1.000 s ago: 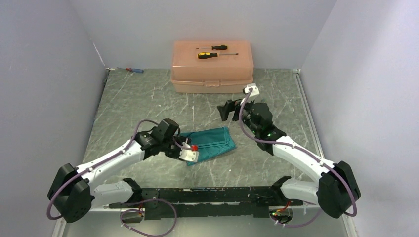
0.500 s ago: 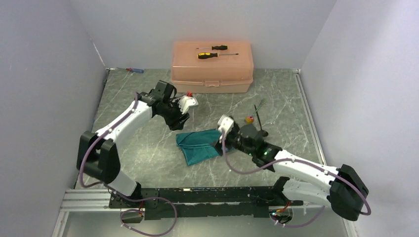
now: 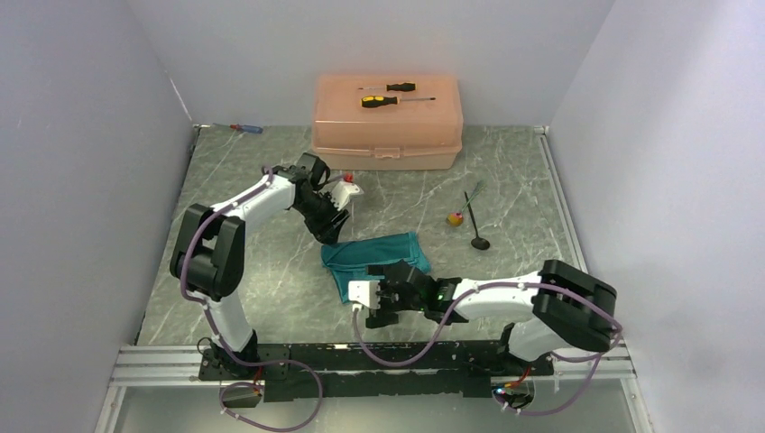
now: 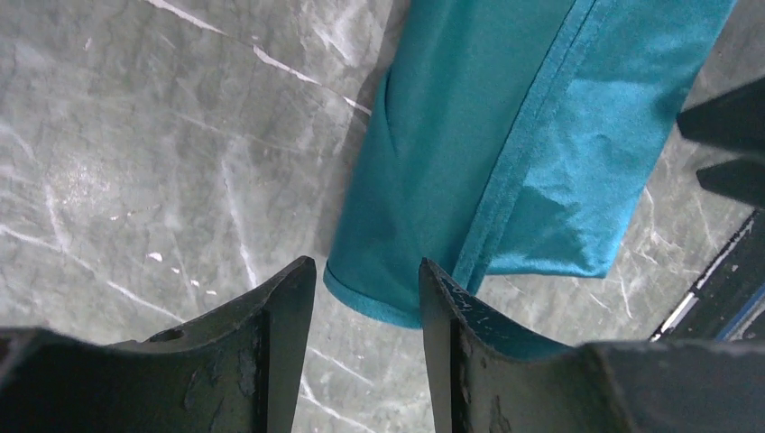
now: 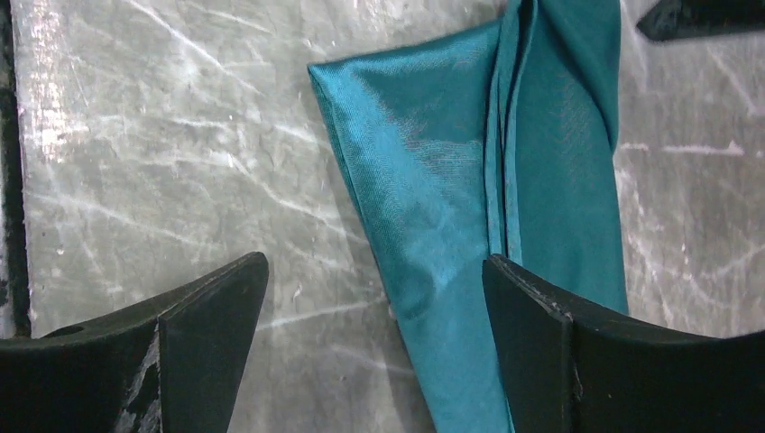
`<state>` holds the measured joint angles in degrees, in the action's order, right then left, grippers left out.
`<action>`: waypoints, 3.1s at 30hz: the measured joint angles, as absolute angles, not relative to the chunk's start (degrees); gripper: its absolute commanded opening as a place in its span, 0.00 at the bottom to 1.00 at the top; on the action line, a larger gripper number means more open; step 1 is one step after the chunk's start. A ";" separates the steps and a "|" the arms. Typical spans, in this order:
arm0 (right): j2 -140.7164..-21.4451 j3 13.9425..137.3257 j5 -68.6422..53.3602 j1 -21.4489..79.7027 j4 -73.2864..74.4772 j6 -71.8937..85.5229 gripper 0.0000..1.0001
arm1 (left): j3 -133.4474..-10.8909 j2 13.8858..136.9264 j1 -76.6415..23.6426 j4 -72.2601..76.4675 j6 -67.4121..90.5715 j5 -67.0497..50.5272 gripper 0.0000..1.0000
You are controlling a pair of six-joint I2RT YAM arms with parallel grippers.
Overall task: Fold the napkin into a case and place the utensils inside
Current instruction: Pick up the 2/3-rectangle-folded napkin at the center of the board.
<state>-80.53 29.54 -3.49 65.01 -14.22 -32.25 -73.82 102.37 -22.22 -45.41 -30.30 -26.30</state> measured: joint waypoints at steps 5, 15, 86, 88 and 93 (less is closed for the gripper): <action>-85.45 32.14 -2.46 67.26 -17.72 -36.14 0.85 | -72.25 103.00 -22.44 -41.74 -30.39 -27.27 0.51; -91.66 35.48 -3.42 67.88 -23.81 -38.17 0.71 | -69.06 103.35 -23.14 -37.23 -30.65 -28.27 0.50; -97.95 33.36 -22.94 52.56 -42.22 -11.77 0.00 | -38.37 62.06 -31.64 -38.61 -67.57 -28.01 0.53; -98.17 33.34 -23.53 52.12 -42.61 -11.35 0.00 | -35.97 61.32 -32.67 -35.44 -69.91 -27.97 0.54; -99.24 33.32 -24.69 51.66 -43.62 -10.59 0.00 | -33.23 62.74 -34.81 -27.40 -73.93 -27.64 0.54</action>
